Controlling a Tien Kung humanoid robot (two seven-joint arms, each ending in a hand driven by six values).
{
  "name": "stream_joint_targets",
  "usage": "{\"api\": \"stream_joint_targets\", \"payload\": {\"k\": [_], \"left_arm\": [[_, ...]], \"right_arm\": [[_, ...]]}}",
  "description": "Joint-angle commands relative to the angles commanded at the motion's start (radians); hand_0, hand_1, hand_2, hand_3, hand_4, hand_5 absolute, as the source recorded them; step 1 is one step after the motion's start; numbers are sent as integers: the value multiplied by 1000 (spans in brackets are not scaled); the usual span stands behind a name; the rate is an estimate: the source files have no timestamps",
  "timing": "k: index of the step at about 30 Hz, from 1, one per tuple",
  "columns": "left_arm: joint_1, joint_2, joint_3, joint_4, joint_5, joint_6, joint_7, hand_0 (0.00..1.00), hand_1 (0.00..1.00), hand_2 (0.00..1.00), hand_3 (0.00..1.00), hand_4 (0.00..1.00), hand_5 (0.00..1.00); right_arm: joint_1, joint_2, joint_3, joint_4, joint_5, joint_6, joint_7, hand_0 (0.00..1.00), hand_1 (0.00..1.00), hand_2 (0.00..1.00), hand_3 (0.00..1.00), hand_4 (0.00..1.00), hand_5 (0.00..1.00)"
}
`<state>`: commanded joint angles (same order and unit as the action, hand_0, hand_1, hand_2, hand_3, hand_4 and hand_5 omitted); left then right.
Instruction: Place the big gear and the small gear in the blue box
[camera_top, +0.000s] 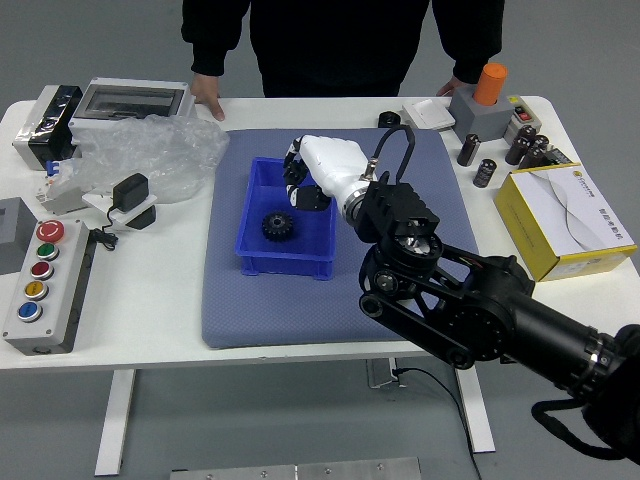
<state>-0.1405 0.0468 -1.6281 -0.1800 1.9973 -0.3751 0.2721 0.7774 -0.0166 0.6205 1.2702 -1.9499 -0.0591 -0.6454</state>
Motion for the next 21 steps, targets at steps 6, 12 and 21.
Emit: {"api": "stream_joint_targets", "payload": {"k": [6,12,21], "left_arm": [[-1,-2,0,0,0,-1,0,807,784,795,749,594,250],[-1,-4,1,0,-1,0,0,807,784,795,749,594,250],[-3,-5,6,0,-9,3,-2,807,785,795,750,595,250]], "right_arm": [[-7,17,5,-14,18,9,0,721,632,776,969,821,393],[-11,17,17,-18,16,12,0,740,642,800,980,844,416],[-30,5,91,26,-40,13,0,739,636,785,970,869,448]]}}
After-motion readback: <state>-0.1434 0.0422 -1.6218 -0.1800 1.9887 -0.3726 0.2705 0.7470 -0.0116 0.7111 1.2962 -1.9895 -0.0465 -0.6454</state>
